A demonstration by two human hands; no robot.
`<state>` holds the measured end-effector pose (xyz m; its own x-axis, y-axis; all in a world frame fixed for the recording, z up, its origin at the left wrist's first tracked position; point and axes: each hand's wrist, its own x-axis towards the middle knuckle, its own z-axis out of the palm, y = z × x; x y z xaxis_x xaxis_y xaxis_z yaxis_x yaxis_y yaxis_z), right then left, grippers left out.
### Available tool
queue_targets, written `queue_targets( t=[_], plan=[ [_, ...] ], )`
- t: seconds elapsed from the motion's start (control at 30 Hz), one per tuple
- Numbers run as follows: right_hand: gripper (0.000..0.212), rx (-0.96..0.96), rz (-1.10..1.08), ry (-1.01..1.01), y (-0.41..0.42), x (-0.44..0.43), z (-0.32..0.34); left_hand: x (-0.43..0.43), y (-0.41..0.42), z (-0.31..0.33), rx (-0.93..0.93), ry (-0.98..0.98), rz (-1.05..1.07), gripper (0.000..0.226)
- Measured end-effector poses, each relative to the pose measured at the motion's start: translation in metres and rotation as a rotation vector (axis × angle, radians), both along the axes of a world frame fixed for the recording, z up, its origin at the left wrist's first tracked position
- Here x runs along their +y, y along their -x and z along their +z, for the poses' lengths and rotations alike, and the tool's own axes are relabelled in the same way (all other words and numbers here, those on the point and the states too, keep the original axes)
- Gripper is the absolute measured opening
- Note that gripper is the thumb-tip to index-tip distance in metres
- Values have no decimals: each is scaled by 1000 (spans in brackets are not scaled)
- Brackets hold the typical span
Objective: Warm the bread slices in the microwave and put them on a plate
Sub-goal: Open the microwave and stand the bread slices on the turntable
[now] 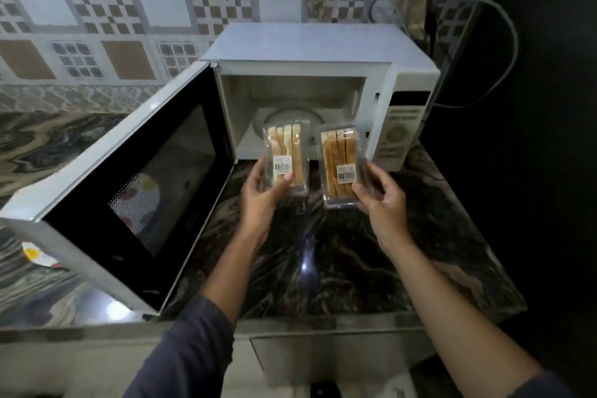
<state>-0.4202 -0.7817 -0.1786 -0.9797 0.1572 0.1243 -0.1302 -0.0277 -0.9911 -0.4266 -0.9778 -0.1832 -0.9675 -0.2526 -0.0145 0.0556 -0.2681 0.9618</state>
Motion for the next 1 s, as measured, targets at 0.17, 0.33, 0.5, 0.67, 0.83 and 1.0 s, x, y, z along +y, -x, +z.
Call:
queue_targets(
  t=[0.17,0.33,0.5,0.67,0.83,1.0],
  plan=[
    [45,-157,-26,-25,-18,6,-49,8,-21,-50,-129,141,48,63],
    [42,-209,-85,-218,-24,21,-79,13,-29,-77,-173,298,101,66],
    [41,-208,-103,-337,-19,27,-80,11,-33,-85,-155,423,87,65],
    [38,-307,-149,-419,-14,29,-77,9,-35,-89,-194,519,59,66],
    [46,-206,-284,-599,-12,24,-65,5,-39,-90,-211,526,40,58],
    [26,278,-168,-713,-11,-3,-43,-2,-52,-92,-281,374,132,45]
  ],
)
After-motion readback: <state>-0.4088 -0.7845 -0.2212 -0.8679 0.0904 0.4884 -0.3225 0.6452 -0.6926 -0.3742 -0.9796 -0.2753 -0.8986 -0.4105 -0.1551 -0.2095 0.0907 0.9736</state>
